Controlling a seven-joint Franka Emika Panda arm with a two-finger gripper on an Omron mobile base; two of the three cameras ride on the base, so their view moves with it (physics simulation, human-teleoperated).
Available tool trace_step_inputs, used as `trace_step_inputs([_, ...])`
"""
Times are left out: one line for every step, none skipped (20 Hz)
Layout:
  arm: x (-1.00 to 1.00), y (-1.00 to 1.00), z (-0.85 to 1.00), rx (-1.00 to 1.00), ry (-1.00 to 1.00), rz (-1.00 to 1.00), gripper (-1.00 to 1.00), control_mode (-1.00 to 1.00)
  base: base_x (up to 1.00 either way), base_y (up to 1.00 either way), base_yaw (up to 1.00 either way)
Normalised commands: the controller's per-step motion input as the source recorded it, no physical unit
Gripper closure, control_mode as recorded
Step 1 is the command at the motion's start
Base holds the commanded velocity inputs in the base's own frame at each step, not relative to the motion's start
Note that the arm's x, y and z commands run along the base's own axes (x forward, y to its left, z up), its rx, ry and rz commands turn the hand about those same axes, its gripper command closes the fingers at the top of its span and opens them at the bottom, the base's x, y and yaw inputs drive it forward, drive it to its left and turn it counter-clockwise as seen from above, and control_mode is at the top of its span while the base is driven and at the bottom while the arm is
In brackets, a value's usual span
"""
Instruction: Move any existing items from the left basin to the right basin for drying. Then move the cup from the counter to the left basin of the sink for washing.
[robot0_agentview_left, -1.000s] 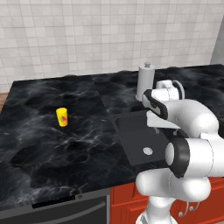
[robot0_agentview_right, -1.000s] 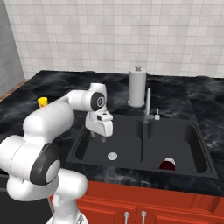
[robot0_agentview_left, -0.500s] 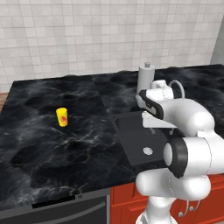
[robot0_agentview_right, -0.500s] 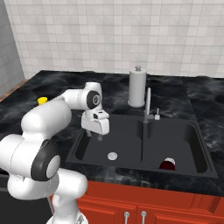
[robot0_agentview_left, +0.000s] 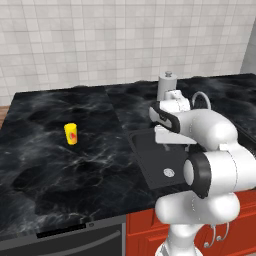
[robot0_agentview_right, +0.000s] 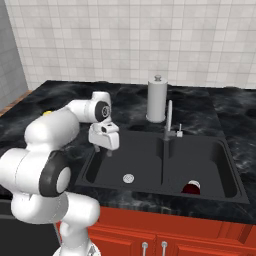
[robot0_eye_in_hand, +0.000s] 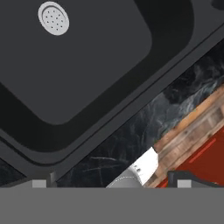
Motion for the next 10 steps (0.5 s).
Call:
trace_step_inputs([0.37, 0.28, 0.00, 0.00, 0.00, 0.00, -1.00, -1.00, 0.00, 0.00, 0.00])
trace_step_inputs([0.41, 0.33, 0.00, 0.00, 0.00, 0.00, -1.00, -1.00, 0.00, 0.00, 0.00])
trace_step_inputs([0.40, 0.29, 0.00, 0.00, 0.00, 0.00, -1.00, -1.00, 0.00, 0.00, 0.00])
trace_step_inputs([0.41, 0.22, 0.00, 0.00, 0.00, 0.00, -1.00, -1.00, 0.00, 0.00, 0.00])
trace_step_inputs([0.41, 0.25, 0.00, 0.00, 0.00, 0.00, -1.00, -1.00, 0.00, 0.00, 0.00])
trace_step_inputs([0.38, 0.29, 0.00, 0.00, 0.00, 0.00, -1.00, -1.00, 0.00, 0.00, 0.00])
trace_step_inputs([0.33, 0.31, 0.00, 0.00, 0.00, 0.00, -1.00, -1.00, 0.00, 0.00, 0.00])
trace_step_inputs([0.33, 0.27, 0.00, 0.00, 0.00, 0.00, -1.00, -1.00, 0.00, 0.00, 0.00])
trace_step_inputs([0.32, 0.27, 0.00, 0.00, 0.00, 0.00, -1.00, -1.00, 0.00, 0.00, 0.00])
trace_step_inputs([0.28, 0.30, 0.01, 0.00, 0.00, 0.00, -1.00, -1.00, 0.00, 0.00, 0.00])
